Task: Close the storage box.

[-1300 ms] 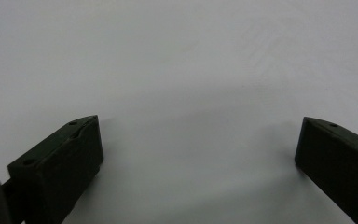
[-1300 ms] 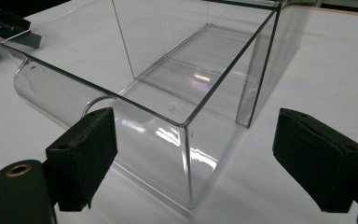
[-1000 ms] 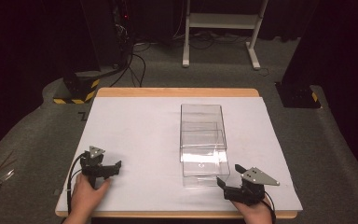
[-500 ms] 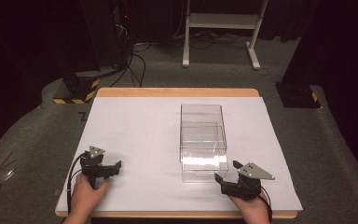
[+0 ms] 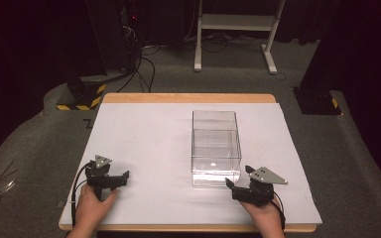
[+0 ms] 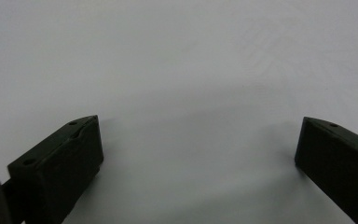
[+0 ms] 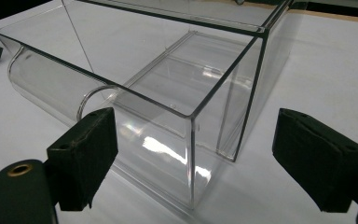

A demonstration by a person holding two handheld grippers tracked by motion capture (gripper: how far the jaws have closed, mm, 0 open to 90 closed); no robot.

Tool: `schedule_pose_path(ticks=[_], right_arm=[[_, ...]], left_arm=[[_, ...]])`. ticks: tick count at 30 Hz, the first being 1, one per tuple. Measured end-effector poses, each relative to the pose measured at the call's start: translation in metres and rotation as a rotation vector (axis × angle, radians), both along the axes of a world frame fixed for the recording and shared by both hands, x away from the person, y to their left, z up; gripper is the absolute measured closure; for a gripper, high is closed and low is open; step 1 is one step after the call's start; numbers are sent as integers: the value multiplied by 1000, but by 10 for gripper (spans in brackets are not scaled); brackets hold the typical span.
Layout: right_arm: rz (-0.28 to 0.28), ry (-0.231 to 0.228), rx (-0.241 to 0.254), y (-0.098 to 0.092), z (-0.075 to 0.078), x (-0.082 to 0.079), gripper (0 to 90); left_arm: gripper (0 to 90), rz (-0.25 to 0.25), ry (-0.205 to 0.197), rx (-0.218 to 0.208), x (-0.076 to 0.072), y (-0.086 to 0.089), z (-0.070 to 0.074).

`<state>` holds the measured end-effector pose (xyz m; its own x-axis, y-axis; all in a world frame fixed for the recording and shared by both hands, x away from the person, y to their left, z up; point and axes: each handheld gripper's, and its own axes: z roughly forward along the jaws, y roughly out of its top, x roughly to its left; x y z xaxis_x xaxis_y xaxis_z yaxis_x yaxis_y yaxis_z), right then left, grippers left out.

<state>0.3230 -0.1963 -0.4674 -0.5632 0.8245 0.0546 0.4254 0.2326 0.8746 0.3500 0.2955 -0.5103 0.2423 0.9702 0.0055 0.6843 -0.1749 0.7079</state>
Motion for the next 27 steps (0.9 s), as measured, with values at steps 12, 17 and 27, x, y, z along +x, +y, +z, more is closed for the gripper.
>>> schedule_pose_path(ticks=[12,17,27], right_arm=[[-26,8,-1,2,-3,14,143],[-31,8,0,2,-3,18,144],[-55,4,-1,4,-3,32,145]], left_arm=[[11,1,-1,0,0,0,0],[11,0,0,0,0,0,0],[11,0,0,0,0,0,0]])
